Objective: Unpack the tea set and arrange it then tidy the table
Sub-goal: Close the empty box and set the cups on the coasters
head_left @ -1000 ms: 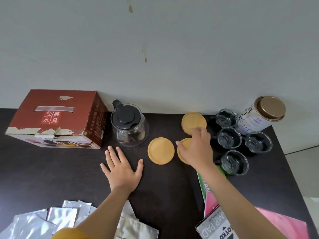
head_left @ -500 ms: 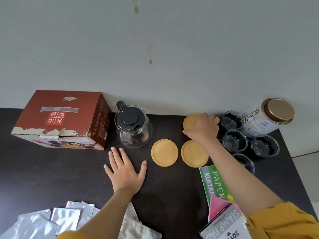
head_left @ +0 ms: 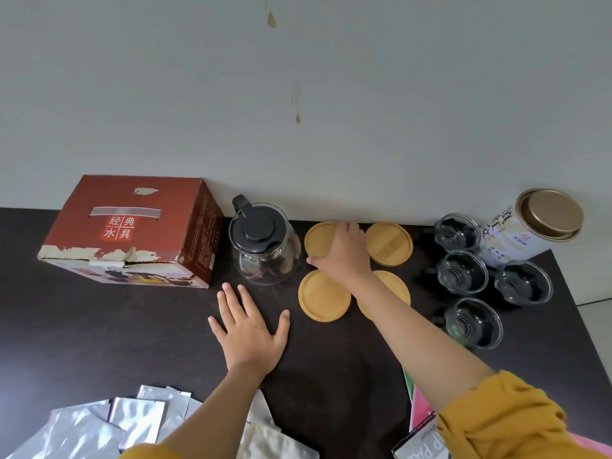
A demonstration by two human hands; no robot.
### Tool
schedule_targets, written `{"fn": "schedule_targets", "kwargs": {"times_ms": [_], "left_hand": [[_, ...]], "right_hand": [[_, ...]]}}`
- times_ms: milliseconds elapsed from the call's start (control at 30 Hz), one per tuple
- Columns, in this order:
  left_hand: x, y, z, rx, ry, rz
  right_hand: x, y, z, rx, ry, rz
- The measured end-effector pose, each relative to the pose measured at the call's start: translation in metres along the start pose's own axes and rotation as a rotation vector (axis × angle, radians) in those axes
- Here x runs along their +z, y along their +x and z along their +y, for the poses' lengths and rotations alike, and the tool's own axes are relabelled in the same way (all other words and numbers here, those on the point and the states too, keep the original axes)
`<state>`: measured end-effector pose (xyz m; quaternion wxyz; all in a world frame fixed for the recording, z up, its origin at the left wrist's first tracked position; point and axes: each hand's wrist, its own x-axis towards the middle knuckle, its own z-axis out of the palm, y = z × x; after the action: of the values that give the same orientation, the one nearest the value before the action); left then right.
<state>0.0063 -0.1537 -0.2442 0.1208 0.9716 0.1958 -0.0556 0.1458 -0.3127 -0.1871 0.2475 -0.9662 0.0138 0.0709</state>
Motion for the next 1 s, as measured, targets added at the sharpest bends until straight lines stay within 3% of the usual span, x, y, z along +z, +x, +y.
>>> {"fn": "schedule_targets", "kwargs": {"times_ms": [433, 600, 733, 900, 1000], "left_hand": [[0.001, -0.001, 0.002, 0.002, 0.002, 0.003], [0.002, -0.001, 0.002, 0.0, -0.003, 0.007], [0.003, -0.001, 0.002, 0.001, -0.004, 0.008], [0.002, -0.001, 0.002, 0.0, 0.005, 0.008], [0.001, -0.001, 0.003, 0.001, 0.006, 0.013]], "right_hand": [[0.007, -0.005, 0.015, -0.036, 0.039, 0.047], [-0.029, -0.009, 0.037, -0.059, -0.07, 0.215], [-0.083, -0.004, 0.077, 0.101, -0.215, 0.369], [-0.117, 0.007, 0.116, 0.373, -0.379, 0.17], [-0.12, 0.012, 0.124, 0.418, -0.446, 0.08]]}}
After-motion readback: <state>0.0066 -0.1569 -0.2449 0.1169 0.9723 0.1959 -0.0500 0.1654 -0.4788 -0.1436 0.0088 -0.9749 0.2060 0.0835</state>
